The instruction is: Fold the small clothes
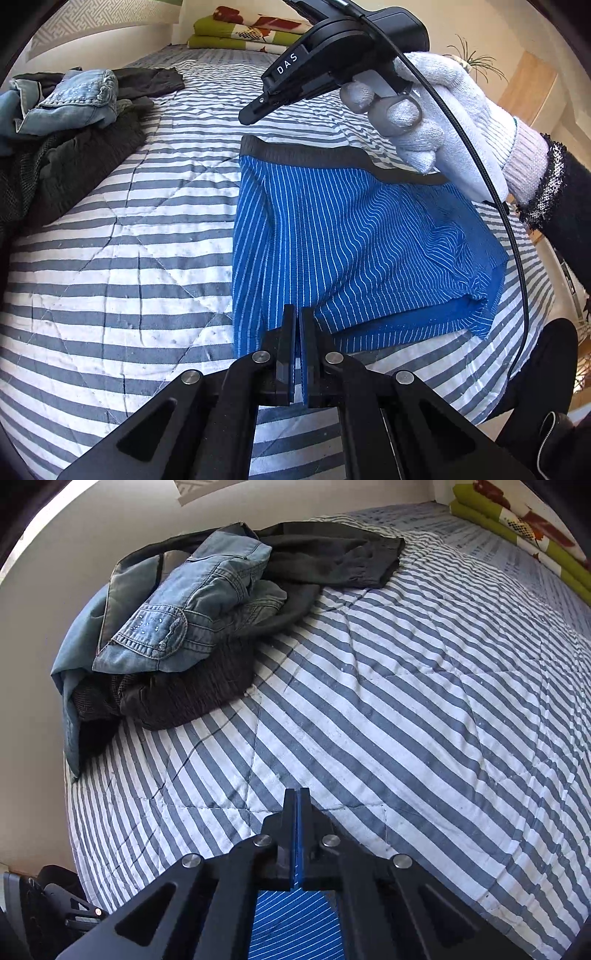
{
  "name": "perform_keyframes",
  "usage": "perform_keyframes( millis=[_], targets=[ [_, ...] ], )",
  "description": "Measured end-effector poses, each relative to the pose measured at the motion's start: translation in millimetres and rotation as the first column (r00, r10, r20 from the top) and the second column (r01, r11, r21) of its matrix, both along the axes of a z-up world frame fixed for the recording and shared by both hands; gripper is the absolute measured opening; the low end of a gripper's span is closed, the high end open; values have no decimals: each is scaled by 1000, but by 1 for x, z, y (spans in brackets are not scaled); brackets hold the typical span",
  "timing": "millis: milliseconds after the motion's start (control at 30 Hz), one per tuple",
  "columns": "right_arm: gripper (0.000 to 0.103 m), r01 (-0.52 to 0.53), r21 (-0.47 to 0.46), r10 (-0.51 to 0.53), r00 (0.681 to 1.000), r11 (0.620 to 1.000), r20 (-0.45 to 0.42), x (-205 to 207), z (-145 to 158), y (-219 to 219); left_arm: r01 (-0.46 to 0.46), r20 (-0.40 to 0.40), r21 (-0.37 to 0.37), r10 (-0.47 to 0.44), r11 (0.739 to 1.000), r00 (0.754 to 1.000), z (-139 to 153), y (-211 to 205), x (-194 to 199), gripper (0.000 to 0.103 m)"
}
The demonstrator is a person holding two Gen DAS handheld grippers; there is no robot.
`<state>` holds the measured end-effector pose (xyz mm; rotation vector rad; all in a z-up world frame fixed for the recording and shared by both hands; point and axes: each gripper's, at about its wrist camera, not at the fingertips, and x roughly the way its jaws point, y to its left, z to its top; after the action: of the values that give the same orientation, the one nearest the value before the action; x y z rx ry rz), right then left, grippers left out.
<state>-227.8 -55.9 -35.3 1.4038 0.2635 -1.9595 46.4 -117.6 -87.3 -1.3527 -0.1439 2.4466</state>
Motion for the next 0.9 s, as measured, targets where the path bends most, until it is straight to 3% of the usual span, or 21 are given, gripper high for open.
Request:
perform_keyframes(
  millis=[33, 133, 167, 533, 800, 900],
  targets=[
    [2, -4, 9, 4, 1000, 1000, 0, 0, -1, -1, 2, 2, -5, -2, 1000, 1000, 0, 2, 2, 1],
    [28, -8, 20, 7, 998, 1000, 63, -3, -14, 3, 15, 8, -16, -15, 1000, 1000, -3, 6, 5, 1],
    [29, -6, 27, 5, 999, 1000, 53, -3, -16, 4, 16, 7, -18, -16, 1000, 1000, -3, 7, 5, 1],
    [28, -43, 34, 41, 998, 998, 56, 3, -17, 2, 18, 12, -20, -18, 1000, 1000, -5, 9, 2, 1],
    [27, -31, 47, 25, 994, 998, 109, 1, -29, 18, 17, 18, -21, -17, 1000, 1000, -7, 9, 0, 1],
    [11, -59, 61, 53, 994, 996, 98, 8, -29, 15, 20, 18, -27, -20, 999, 1000, -8, 10, -1, 1]
  ],
)
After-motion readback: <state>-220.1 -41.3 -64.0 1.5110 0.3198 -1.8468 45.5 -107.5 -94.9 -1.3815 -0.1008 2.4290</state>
